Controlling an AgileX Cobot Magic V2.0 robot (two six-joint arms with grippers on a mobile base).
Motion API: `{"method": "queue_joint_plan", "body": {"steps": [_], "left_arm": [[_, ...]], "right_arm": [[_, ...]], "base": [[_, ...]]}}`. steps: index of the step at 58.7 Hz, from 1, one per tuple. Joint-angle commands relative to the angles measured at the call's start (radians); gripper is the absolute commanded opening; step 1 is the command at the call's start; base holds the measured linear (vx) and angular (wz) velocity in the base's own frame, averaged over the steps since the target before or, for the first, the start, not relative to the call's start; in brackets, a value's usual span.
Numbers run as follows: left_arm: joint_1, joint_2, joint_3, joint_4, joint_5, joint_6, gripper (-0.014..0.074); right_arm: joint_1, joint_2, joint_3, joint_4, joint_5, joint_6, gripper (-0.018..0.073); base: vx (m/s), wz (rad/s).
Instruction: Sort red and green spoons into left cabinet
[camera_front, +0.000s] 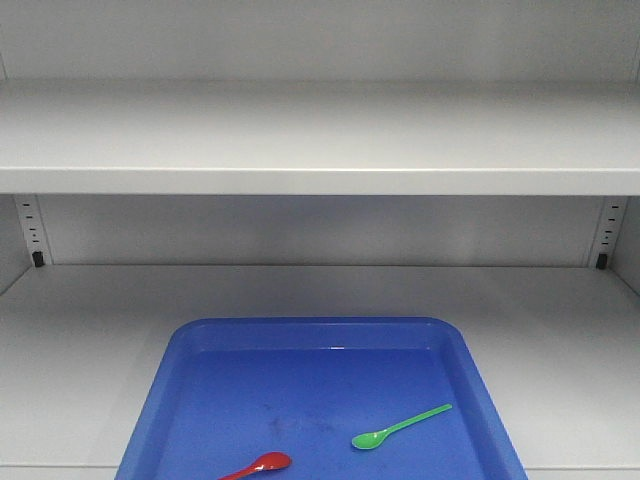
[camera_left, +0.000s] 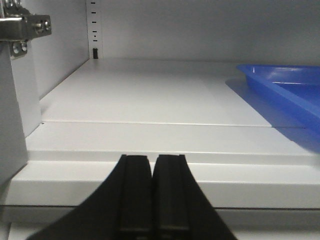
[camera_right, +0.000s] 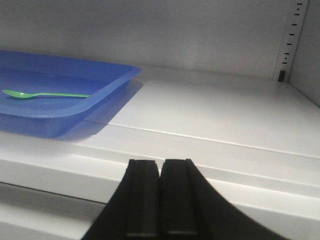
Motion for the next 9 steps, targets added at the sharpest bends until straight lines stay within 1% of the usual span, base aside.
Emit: {"method": "queue_joint_plan", "body": {"steps": [1, 9], "left_arm": [[0.001, -0.021, -0.002, -0.002, -0.079, -0.008, 0.0], [0.001, -0.021, -0.002, -0.002, -0.079, -0.008, 0.0]], "right_arm": [[-0.007, -0.014, 0.011, -0.003, -0.08, 0.001, -0.0004], [-0.007, -0.014, 0.011, -0.003, -0.08, 0.001, -0.0004]], "base": [[0.0, 0.0], [0.0, 0.0]]}}
